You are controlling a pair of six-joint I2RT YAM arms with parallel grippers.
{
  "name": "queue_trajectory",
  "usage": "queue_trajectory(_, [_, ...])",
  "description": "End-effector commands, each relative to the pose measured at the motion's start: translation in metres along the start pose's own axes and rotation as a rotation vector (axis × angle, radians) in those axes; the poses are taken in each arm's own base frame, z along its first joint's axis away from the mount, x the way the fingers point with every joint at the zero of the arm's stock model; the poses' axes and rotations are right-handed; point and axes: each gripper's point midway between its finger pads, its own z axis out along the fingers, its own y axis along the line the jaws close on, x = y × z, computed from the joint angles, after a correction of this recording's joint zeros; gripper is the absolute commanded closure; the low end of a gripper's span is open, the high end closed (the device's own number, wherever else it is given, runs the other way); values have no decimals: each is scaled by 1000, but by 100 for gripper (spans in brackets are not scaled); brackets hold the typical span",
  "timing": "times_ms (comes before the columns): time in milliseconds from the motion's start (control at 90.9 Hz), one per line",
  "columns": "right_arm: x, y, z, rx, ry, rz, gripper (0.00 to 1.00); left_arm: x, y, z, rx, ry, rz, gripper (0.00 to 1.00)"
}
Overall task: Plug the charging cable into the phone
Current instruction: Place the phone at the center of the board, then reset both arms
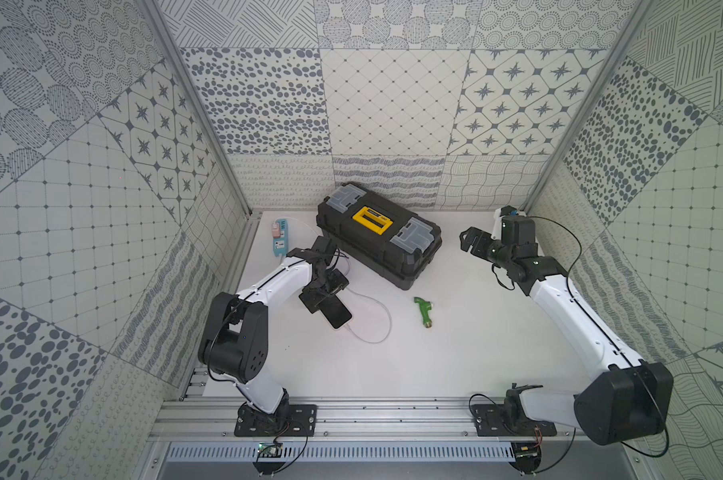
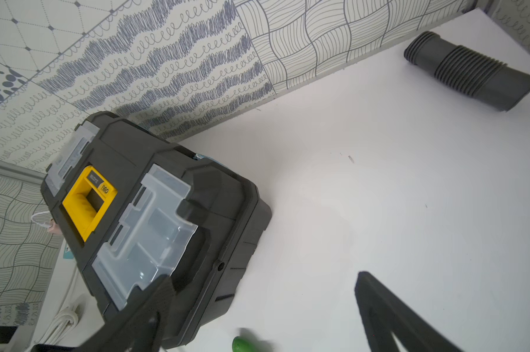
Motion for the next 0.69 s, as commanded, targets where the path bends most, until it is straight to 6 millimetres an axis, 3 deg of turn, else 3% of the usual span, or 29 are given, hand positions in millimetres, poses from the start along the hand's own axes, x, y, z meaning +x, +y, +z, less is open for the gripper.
queue_trajectory(0, [-18,2,0,5,-67,-14,3,-6,13,-35,-39,-77,71,3])
queue_trajectory(187, [-17,-11,4,49,-73,-65,3,-27,11,-76,-7,-241,191,3])
queue_trajectory(297, [-9,-32,15,110,-64,-107,3,-42,15,-95,-18,-356,241,3])
queue_trajectory(561, [4,-62,30,76,-207,-205,3,-72,22,-120,82,-665,308,3])
queue_trajectory(682, [17,-76,37,63,-247,-235,3,-74,19,-125,162,-783,374,3])
